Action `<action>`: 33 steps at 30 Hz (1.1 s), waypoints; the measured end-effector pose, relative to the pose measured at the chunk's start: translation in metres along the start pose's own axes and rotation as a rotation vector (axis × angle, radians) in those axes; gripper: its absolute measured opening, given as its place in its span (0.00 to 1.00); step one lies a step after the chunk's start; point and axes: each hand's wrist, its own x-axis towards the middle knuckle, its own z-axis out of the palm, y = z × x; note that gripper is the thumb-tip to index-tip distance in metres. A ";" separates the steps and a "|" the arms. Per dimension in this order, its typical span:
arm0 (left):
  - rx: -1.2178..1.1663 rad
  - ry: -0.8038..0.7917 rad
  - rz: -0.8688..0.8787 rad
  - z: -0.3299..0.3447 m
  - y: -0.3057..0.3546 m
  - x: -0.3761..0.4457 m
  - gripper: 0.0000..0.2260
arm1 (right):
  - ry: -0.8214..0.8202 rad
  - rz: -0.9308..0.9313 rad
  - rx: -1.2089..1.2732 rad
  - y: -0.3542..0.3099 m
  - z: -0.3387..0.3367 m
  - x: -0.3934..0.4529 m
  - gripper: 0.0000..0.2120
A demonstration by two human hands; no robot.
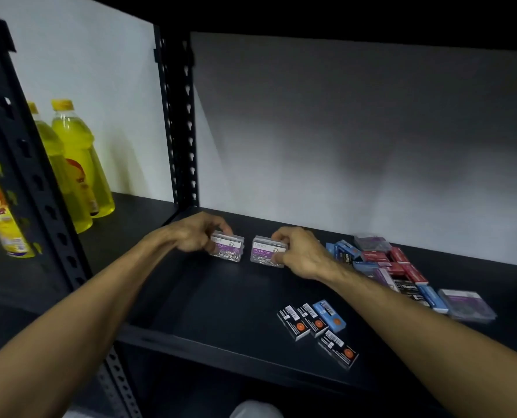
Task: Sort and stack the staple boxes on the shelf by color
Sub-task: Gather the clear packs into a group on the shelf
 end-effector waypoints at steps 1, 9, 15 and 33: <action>-0.001 -0.003 -0.007 -0.002 -0.003 0.000 0.18 | 0.001 0.009 -0.001 -0.002 0.003 0.003 0.21; -0.038 0.019 -0.010 -0.005 -0.009 0.000 0.18 | 0.027 0.014 -0.032 -0.007 0.019 0.015 0.20; -0.052 0.034 -0.019 -0.006 -0.014 0.004 0.18 | 0.038 0.000 -0.055 -0.010 0.022 0.020 0.20; 0.114 0.318 0.043 -0.005 0.051 0.005 0.19 | 0.134 0.005 -0.074 0.010 -0.036 0.003 0.23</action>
